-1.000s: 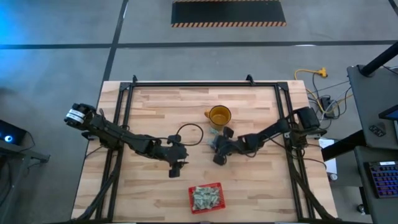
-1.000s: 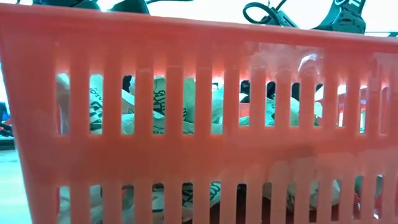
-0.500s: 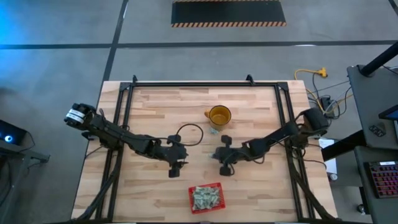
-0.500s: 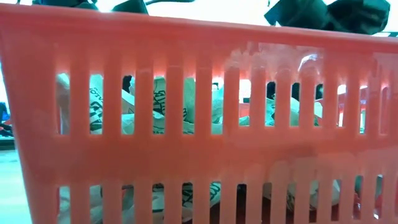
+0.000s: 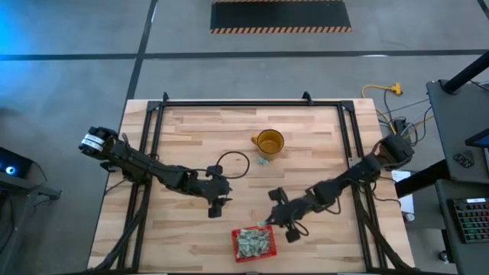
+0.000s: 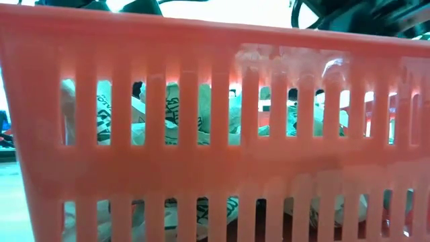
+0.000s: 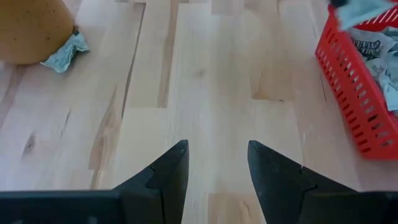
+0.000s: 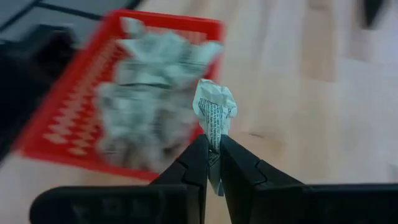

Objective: Pick and place Stevia / Truvia into bins
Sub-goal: Put the bottom stevia packet into the bin

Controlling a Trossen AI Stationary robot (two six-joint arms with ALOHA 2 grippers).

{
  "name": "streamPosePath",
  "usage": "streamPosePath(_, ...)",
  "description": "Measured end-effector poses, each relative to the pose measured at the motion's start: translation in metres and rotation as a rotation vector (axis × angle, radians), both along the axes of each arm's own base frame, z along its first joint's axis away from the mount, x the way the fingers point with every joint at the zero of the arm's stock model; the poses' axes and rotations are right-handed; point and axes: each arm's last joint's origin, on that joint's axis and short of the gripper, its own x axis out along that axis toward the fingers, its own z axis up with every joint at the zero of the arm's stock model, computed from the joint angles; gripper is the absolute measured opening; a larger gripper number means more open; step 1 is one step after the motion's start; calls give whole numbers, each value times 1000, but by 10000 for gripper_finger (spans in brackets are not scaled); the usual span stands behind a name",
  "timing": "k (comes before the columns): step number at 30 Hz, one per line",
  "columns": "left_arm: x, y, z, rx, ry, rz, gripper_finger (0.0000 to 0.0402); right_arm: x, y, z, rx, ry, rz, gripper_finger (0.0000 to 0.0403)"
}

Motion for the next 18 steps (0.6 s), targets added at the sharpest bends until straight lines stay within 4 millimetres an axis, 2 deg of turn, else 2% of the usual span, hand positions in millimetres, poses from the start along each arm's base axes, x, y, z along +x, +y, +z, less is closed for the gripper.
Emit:
streamPosePath(6, 1, 0, 1, -6, -18, 0, 148, -1, 19, 5, 63, 9, 101, 27)
streamPosePath(11, 1, 0, 1, -6, -17, 0, 148, 0, 25, 4, 102, 28, 105, 29)
streamPosePath(18, 1, 0, 1, -6, -16, 1, 148, 7, 31, -4, 126, -11, 110, 74)
